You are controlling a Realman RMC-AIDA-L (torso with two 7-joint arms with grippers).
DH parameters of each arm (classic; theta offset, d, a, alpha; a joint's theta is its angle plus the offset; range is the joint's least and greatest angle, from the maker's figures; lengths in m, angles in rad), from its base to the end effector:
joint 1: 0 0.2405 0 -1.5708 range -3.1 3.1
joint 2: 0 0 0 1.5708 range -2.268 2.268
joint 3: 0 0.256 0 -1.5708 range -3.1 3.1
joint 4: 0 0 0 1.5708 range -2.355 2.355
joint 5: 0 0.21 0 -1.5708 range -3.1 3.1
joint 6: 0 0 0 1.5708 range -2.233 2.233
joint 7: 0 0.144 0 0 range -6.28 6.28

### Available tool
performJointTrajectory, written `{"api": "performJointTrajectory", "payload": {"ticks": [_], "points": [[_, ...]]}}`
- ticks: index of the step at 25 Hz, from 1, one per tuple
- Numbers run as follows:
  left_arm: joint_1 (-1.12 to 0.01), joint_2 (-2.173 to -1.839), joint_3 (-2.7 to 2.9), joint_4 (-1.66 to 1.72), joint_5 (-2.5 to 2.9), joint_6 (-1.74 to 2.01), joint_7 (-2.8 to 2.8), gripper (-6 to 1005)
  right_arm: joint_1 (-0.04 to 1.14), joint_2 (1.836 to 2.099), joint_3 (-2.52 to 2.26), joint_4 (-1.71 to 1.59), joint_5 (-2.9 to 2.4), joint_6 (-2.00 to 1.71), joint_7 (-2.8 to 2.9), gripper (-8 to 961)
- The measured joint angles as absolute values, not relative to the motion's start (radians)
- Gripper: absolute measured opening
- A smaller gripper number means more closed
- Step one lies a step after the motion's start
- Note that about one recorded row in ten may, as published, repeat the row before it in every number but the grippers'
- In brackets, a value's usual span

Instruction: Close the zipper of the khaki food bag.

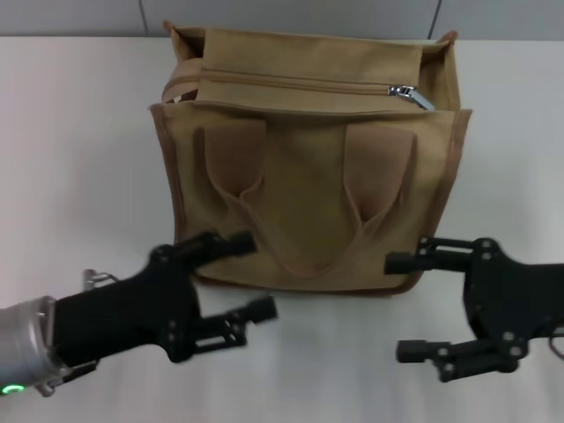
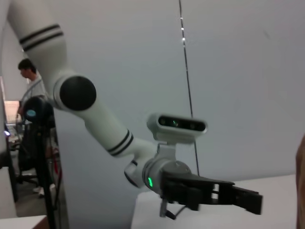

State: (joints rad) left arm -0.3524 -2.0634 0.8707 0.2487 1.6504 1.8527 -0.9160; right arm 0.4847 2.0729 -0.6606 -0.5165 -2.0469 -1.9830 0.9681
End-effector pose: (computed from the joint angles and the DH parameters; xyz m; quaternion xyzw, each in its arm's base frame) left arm -0.2734 0.2206 -0.0350 -0.8804 -0.1693 -0.4379 0.0668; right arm 0.2518 0.2529 -0.0082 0.9372 -0.0386 -0.3461 0.0175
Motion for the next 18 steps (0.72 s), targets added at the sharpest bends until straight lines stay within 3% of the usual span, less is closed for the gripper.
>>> {"api": "performJointTrajectory", "payload": {"ticks": [18], "points": [[-0.367,-2.034,0.869,0.307,1.789,1.858,-0.953,816,0.490,2.079,-0.710,-0.394,-2.046,-1.787,0.903,830]]}}
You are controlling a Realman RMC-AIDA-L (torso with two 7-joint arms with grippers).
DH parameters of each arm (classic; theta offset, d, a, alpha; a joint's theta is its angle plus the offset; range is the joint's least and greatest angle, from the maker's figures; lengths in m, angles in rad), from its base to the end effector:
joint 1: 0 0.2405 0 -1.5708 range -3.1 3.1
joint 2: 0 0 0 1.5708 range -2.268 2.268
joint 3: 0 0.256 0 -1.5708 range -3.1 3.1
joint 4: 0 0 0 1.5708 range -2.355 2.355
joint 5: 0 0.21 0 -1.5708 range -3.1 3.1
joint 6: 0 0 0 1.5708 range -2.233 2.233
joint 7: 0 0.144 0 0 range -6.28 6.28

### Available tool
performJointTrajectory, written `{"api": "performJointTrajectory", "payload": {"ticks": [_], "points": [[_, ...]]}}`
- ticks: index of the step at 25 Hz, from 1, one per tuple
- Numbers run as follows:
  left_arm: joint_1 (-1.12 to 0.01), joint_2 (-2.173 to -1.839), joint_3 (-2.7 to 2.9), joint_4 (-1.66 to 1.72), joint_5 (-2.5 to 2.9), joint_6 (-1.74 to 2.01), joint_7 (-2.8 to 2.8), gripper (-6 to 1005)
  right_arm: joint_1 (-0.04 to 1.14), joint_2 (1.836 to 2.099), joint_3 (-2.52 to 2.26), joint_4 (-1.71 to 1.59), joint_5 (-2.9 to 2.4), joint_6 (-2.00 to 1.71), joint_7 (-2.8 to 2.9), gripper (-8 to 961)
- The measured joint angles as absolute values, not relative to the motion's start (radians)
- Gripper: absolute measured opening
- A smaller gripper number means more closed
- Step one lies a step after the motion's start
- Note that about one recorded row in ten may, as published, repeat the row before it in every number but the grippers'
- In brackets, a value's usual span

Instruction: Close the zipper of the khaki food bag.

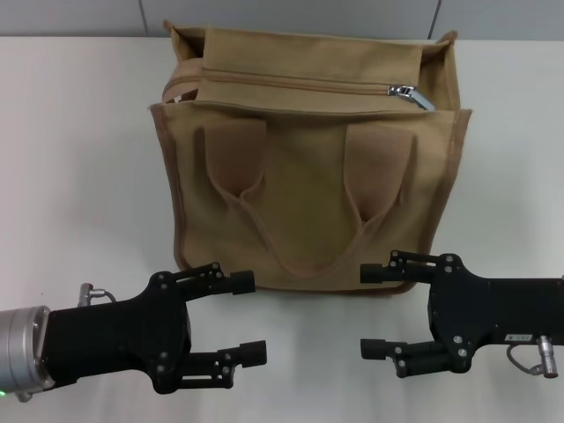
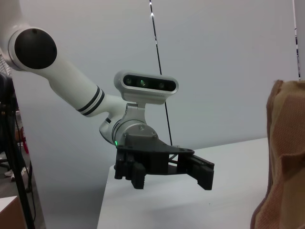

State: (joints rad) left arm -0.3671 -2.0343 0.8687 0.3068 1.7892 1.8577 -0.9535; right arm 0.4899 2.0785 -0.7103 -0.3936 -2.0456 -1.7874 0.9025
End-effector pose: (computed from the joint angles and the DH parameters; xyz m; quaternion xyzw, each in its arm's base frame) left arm -0.2817 0.2201 -0.0292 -0.9118 -0.1546 -0.3798 0.0188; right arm 0.2645 0.2554 -0.0415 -0.9485 0.0711 0.3083 0.0137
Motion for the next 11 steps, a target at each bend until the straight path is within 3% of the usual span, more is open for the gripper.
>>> {"api": "performJointTrajectory", "payload": {"ticks": [11], "points": [[-0.366,-2.028,0.874,0.311,1.794,1.854,-0.959,816,0.492,2.079,-0.716,-0.387,-2.045,-1.776,0.902,831]]}}
